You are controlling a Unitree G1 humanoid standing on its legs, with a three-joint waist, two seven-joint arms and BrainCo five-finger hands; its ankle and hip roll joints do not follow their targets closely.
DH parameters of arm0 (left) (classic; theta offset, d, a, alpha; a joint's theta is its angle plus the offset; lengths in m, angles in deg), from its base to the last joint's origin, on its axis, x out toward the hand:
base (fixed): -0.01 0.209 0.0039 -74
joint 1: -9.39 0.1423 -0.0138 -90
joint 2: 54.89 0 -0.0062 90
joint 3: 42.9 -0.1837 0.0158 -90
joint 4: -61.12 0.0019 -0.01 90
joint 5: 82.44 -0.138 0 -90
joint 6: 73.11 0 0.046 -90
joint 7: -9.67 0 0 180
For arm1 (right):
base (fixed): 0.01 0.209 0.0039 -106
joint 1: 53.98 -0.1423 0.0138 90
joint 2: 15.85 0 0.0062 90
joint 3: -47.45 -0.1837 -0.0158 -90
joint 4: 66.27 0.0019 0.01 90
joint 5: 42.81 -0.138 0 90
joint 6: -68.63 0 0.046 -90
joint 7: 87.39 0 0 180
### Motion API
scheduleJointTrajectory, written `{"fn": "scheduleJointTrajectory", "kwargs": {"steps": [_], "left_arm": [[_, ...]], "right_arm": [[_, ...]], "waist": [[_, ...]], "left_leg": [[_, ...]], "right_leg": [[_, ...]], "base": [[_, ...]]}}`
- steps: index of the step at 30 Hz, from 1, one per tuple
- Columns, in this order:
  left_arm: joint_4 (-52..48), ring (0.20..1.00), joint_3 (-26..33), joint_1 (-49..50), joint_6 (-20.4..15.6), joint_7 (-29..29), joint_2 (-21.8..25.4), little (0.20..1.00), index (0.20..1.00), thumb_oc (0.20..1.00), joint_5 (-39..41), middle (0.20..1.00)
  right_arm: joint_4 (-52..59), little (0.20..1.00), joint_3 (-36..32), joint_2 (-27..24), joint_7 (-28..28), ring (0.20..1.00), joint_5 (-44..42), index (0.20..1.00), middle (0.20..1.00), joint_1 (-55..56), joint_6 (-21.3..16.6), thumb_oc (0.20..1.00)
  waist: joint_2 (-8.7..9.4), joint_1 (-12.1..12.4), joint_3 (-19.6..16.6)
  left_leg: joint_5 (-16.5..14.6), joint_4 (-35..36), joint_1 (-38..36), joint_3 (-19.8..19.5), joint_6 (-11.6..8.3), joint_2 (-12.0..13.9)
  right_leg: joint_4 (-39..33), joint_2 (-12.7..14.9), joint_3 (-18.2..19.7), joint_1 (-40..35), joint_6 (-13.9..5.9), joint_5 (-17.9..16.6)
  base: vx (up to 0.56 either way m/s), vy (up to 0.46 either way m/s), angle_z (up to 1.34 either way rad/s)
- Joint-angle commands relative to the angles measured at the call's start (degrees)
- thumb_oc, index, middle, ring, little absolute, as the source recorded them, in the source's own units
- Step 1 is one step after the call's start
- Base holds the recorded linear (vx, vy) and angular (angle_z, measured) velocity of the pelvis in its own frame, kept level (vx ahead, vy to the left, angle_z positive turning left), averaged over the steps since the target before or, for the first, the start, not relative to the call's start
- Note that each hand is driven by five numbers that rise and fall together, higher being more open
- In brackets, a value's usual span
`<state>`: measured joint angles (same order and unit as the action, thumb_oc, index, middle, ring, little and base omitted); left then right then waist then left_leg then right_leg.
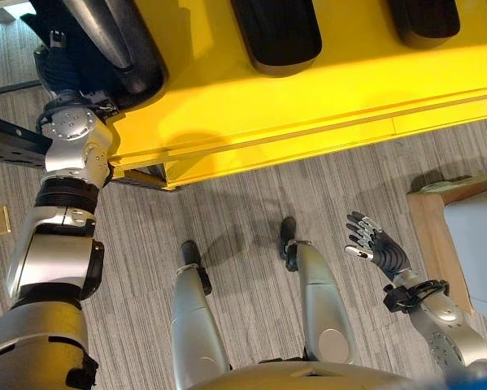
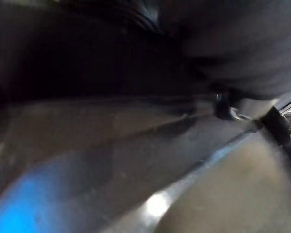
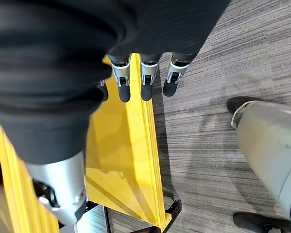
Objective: Move parts from the plastic box to the shelf.
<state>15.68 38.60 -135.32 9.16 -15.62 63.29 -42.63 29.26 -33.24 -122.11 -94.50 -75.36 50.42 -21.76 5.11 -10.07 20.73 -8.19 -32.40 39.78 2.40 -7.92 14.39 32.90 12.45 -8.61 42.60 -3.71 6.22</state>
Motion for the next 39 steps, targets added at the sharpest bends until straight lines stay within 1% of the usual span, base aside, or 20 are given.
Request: {"fn": "scheduleJointTrajectory", "kwargs": {"steps": [1,15,22,32,35,37,39], "left_arm": [[3.37,1.0,1.55,1.06,0.11,0.9,2.97,1.0,1.0,1.0,-0.03,1.0],[3.32,1.0,1.93,0.84,-0.36,1.35,3.53,1.0,1.0,1.0,1.94,1.0],[3.26,1.0,1.58,0.73,-0.24,1.73,4.93,1.0,1.0,1.0,0.62,1.0],[2.97,1.0,-0.38,-1.15,0.68,2.19,11.47,1.0,1.0,1.0,-5.45,1.0],[2.96,1.0,-2.13,-2.67,0.97,2.66,13.68,1.0,1.0,1.0,-7.99,1.0],[1.24,1.0,-3.95,-3.99,0.88,2.67,15.96,1.0,1.0,1.0,-10.96,1.0],[-1.0,1.0,-5.25,-5.16,0.93,2.18,17.11,1.0,1.0,1.0,-13.05,1.0]], "right_arm": [[3.51,1.0,-2.53,-1.19,-0.49,1.0,-2.36,1.0,1.0,3.1,-1.38,1.0],[3.66,1.0,-3.21,-1.57,-0.63,1.0,-2.42,1.0,1.0,3.43,-1.17,1.0],[3.32,1.0,-3.8,-1.75,-1.04,1.0,-2.58,1.0,1.0,3.89,-1.05,1.0],[3.02,1.0,-5.15,-2.1,-2.12,1.0,-2.82,1.0,1.0,4.53,-1.0,1.0],[2.87,1.0,-5.28,-2.08,-2.5,1.0,-2.92,1.0,1.0,4.44,-0.95,1.0],[2.63,1.0,-5.61,-2.3,-2.98,1.0,-2.85,1.0,1.0,4.5,-1.04,1.0],[2.39,1.0,-5.86,-2.33,-2.95,1.0,-2.77,1.0,1.0,4.18,-1.16,1.0]], "waist": [[0.4,0.4,-1.78],[-0.14,0.51,-2.6],[-0.52,0.66,-3.24],[-1.45,1.04,-4.35],[-1.69,1.13,-4.36],[-1.99,1.23,-4.49],[-2.11,1.4,-4.41]], "left_leg": [[0.31,-0.59,2.55,-1.02,-0.25,1.19],[0.35,-0.72,2.82,-1.16,-0.33,1.4],[0.17,-0.62,1.91,-1.1,-0.34,1.3],[0.06,0.16,-0.83,-0.65,-0.63,1.18],[0.04,0.47,-1.81,-0.56,-0.69,1.05],[0.08,0.75,-2.52,-0.55,-0.72,0.88],[0.16,0.91,-2.95,-0.6,-0.7,0.78]], "right_leg": [[-0.49,3.96,2.64,-3.45,-5.24,1.89],[0.01,3.98,2.8,-2.97,-5.21,1.97],[0.25,4.21,2.81,-3.76,-5.28,2.12],[-0.37,4.56,2.64,-6.54,-5.64,2.4],[-0.65,4.76,2.57,-7.5,-5.8,2.4],[-0.8,4.81,2.57,-8.35,-5.93,2.45],[-0.99,4.9,2.5,-8.91,-6.0,2.42]], "base": [[0.0,0.0,0.0],[0.0,0.0,0.0],[0.0,0.0,0.0],[0.01,0.002,-0.01],[0.0,0.0,0.0],[0.0,0.0,0.0],[0.0,0.0,0.0]]}}
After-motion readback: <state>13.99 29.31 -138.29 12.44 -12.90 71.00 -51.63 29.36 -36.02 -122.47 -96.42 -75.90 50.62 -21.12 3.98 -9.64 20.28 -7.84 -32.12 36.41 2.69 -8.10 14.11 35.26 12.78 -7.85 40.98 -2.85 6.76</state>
